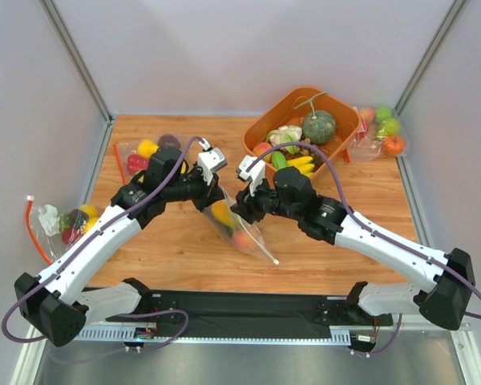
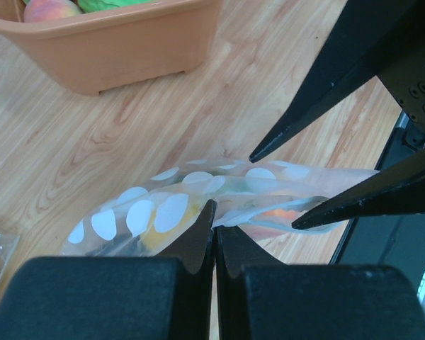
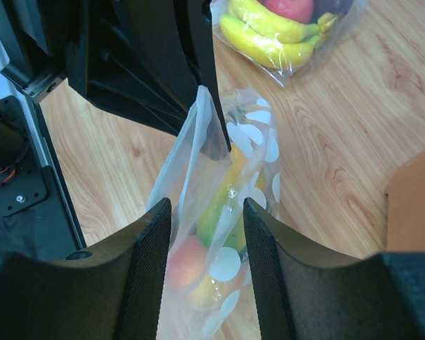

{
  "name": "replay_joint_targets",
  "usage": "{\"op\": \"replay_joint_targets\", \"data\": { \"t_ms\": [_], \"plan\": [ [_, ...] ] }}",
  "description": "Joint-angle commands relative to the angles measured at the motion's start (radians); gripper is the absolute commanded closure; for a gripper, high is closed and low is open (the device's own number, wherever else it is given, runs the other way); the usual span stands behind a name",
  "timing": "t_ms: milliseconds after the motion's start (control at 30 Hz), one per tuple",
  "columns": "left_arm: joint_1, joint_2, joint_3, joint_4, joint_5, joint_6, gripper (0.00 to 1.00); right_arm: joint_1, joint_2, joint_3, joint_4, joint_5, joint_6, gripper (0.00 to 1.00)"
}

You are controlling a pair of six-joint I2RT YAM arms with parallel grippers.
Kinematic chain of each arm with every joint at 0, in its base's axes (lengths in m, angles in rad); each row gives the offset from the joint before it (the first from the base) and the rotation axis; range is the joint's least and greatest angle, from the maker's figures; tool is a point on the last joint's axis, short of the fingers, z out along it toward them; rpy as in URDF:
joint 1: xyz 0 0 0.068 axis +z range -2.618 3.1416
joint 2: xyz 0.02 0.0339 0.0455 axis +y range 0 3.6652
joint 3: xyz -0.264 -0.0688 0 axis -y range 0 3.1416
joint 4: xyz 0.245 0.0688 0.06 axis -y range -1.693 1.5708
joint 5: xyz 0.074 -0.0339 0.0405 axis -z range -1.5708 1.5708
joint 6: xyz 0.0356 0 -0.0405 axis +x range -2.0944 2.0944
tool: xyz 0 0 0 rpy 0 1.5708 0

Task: Open the zip-top bag and remove the fake food

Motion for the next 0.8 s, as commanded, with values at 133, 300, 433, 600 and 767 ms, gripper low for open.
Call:
{"op": "replay_joint_targets", "data": {
  "t_ms": [133,300,433,600,767],
  "plan": [
    [-0.008,-0.030,0.024,0.022,0.008,0.013,1.00,0.065,0.046,0.055,-0.021,0.123,-0.024,0.61],
    [-0.008,-0.038,0.020,0.030,0.007,0.011,1.00,0.072,0.083,0.065,-0.010,0.121,-0.002,0.92],
    [-0.008,-0.042,0.023,0.027,-0.039,0.008,1.00,0.072,0.085,0.073,-0.010,0.218,0.017,1.00],
    [-0.008,-0.073,0.026,0.033,-0.197,-0.021,0.67,0.072,0.080,0.104,-0.031,0.385,0.039,1.00],
    [-0.008,-0.120,0.000,0.075,-0.277,-0.047,0.45,0.068,0.092,0.136,-0.037,0.497,0.079,1.00]
  ]
}}
